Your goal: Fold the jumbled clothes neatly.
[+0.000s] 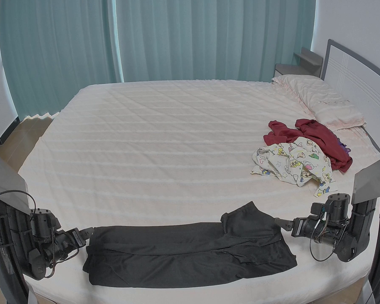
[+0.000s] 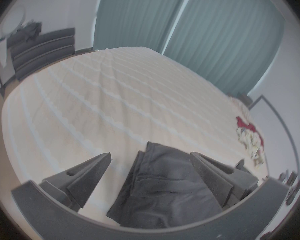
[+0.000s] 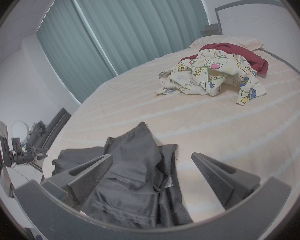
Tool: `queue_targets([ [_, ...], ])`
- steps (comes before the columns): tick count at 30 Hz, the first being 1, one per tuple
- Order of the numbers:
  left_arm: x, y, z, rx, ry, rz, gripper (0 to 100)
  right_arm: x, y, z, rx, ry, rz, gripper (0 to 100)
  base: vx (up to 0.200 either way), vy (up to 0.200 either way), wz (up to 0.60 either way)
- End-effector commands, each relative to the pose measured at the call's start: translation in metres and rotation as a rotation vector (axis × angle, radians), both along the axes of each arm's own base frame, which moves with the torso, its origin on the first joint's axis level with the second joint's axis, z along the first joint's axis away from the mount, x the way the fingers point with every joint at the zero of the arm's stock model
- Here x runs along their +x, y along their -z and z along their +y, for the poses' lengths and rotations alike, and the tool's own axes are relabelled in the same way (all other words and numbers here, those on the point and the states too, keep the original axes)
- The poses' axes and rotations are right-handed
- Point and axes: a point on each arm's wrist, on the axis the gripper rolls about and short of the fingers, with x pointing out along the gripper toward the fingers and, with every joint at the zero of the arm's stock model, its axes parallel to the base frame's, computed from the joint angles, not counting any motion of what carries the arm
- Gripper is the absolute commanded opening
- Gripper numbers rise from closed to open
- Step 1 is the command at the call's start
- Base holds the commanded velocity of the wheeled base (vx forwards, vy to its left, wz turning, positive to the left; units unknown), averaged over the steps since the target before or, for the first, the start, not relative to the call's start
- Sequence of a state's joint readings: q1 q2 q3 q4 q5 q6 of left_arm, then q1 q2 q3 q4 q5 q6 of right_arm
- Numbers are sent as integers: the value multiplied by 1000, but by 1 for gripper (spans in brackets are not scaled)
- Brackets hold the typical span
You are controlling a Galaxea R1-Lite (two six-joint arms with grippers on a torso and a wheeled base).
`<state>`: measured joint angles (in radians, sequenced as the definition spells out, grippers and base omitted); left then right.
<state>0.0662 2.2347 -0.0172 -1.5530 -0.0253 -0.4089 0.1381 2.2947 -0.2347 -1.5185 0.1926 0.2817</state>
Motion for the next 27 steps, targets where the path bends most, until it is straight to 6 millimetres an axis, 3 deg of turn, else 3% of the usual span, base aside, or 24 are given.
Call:
queue_targets([
  [1, -1, -25, -3, -122, -40, -123, 100, 7, -17, 16, 72, -24, -63, 100, 0, 0, 0],
  [6, 0, -24, -15, -272, -84, -109, 100, 13, -3, 44, 71, -107, -38, 100, 0, 0, 0],
  [11, 0, -19, -21, -301, -74, -82, 100, 27, 3, 61, 62, -140, -7, 100, 0, 0, 0],
  [17, 1, -2, -21, -298, -79, -8, 100, 52, 2, 59, 35, -83, 36, 100, 0, 0, 0],
  [27, 3, 5, -21, -293, -86, 16, 100, 55, 10, 54, 5, -62, 84, 100, 0, 0, 0],
])
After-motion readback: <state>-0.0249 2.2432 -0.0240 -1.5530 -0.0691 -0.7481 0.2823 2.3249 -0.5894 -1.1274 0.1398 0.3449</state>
